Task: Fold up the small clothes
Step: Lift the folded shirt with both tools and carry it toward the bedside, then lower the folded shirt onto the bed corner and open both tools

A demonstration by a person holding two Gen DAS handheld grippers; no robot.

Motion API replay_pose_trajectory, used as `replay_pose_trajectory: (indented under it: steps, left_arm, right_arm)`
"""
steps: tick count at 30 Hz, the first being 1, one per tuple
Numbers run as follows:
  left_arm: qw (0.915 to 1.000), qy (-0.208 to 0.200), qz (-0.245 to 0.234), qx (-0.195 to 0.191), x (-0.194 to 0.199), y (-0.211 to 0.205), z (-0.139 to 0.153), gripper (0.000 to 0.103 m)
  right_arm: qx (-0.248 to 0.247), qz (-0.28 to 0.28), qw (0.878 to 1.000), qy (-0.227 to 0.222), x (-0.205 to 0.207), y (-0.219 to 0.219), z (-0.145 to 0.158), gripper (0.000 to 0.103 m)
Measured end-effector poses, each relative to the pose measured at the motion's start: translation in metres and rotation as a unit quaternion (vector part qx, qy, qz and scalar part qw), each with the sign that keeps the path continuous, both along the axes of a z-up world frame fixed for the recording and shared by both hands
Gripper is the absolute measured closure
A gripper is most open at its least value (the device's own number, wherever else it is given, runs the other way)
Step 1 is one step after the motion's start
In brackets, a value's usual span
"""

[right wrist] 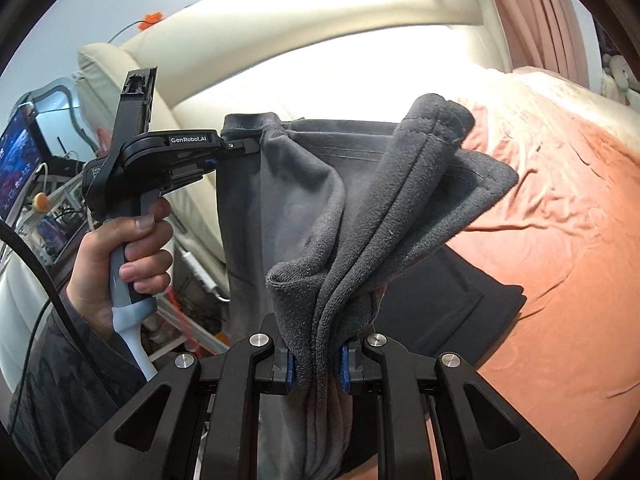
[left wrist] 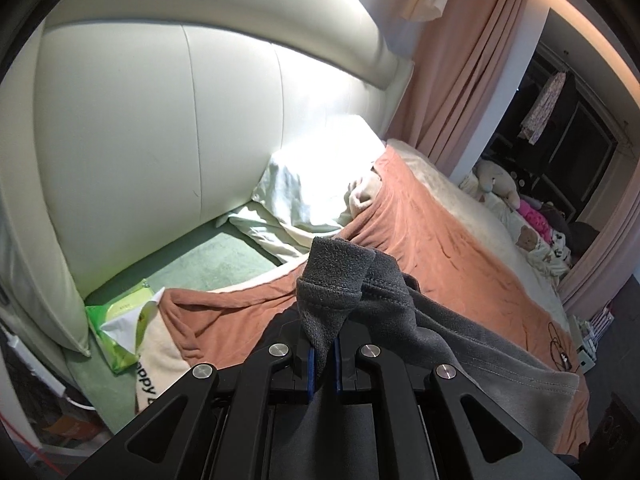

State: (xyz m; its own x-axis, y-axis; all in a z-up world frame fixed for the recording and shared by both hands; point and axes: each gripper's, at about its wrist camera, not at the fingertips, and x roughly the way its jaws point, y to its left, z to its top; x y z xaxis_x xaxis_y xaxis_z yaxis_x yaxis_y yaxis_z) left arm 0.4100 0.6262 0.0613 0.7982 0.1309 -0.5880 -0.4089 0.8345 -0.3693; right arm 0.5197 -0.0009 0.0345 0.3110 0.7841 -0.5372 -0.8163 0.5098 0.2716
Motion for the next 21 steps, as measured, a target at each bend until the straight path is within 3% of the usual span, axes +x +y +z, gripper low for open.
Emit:
replay_pose_trajectory:
  steps: [9, 11, 21]
  left_arm:
    - [0.999, 0.04, -0.021, 0.007, 0.057, 0.002, -0.045, 0.097]
    - [0.9984, 0.049, -0.028, 0.008, 0.068, 0.0, -0.056, 0.097]
    - [0.9941, 0.098, -0.046, 0.013, 0.118, -0.003, -0.114, 0.097]
  right_arm:
    - [-0.008, -0.015, 0.999, 0.029, 0.042, -0.01, -0.028, 0.09]
    - [-0.009, -0.016, 0.999, 0.039, 0.038, 0.005, -0.022, 0.09]
    - [-0.008, -0.034, 0.996, 0.078, 0.047, -0.012, -0.037, 0.09]
